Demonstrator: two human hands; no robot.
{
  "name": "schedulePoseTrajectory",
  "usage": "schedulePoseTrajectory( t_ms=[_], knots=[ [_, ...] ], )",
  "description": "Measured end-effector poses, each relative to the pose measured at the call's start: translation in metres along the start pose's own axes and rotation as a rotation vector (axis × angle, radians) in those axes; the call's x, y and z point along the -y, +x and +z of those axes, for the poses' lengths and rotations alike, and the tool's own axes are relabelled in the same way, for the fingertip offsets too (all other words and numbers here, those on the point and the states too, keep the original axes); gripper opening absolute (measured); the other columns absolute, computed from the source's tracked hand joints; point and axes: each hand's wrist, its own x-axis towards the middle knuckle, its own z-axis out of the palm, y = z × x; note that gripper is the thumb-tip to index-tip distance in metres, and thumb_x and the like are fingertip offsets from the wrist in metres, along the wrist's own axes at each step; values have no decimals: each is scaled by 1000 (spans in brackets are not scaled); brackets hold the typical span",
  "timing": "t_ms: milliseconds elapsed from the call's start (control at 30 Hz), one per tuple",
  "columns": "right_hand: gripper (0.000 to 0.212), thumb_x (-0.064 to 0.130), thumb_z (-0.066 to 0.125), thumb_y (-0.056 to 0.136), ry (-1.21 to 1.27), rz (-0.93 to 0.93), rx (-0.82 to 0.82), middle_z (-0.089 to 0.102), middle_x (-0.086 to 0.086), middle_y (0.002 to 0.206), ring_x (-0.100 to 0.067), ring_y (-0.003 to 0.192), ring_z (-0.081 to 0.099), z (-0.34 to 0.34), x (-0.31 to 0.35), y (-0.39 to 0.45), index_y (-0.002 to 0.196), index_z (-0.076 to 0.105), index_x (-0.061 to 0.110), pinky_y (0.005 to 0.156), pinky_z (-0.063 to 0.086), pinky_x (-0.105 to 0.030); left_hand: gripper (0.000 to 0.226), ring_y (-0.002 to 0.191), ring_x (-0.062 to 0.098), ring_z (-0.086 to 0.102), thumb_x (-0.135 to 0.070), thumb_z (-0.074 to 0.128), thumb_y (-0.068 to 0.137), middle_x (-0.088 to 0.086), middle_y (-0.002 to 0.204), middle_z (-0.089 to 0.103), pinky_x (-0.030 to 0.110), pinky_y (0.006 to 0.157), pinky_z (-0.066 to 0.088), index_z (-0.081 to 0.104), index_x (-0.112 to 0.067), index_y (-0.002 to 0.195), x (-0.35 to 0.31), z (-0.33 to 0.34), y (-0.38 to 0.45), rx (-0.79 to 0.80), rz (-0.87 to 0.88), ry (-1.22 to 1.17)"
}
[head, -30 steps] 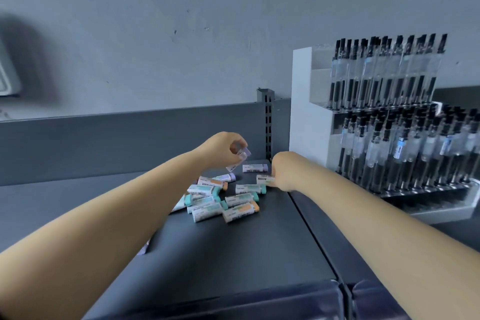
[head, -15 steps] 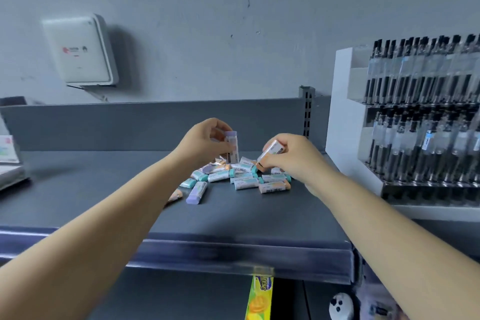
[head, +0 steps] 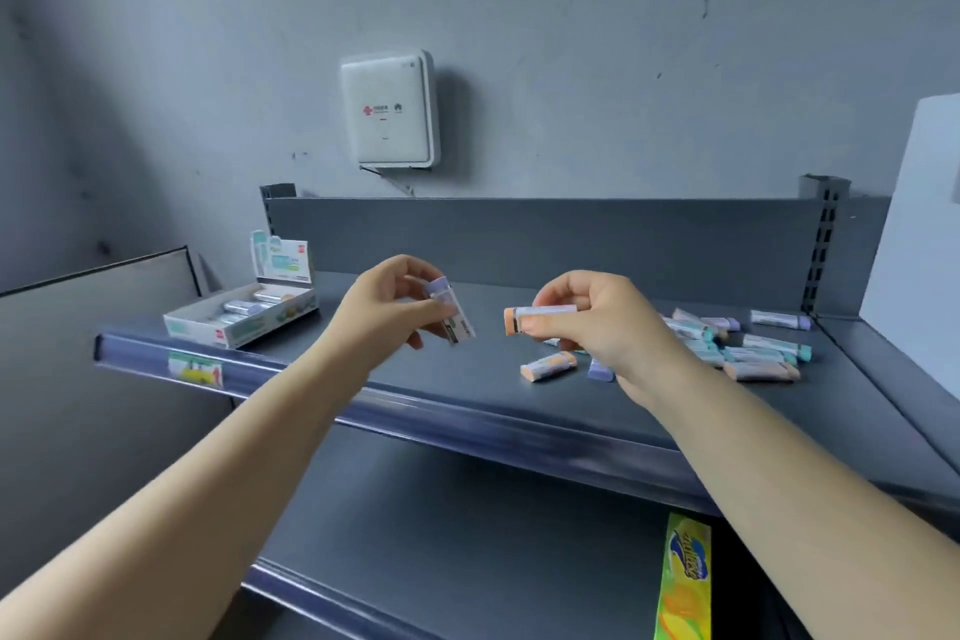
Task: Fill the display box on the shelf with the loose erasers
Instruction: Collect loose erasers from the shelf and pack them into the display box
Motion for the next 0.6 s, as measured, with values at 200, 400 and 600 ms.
schedulePoseTrajectory(
  t_ms=[200, 400, 600],
  knots=[
    [17, 3, 72, 75, 88, -36, 75, 65, -3, 72, -11, 62, 61, 88, 24, 2, 73, 58, 13, 55, 45, -18, 19, 56, 10, 65, -4, 66, 81, 8, 82, 67, 23, 52, 49, 60, -21, 88, 24, -90, -20, -50, -40, 60],
    [17, 3, 72, 75, 141, -49, 86, 64, -3, 74, -13, 65, 59, 164, 37, 6, 74, 58, 14, 58, 44, -19, 19, 50, 5, 63, 0, 66, 80, 4, 77, 65, 26, 56, 47, 63, -18, 86, 47, -166, -37, -113, -63, 42],
    [21, 10, 77, 71, 134, -61, 21, 65, 2, 75, -10, 68, 56, 218, 33, 11, 69, 59, 21, 63, 42, -22, 16, 53, 7, 65, -1, 69, 78, 7, 79, 68, 15, 45, 47, 62, -14, 86, 75, -213, -39, -155, -75, -14]
  ],
)
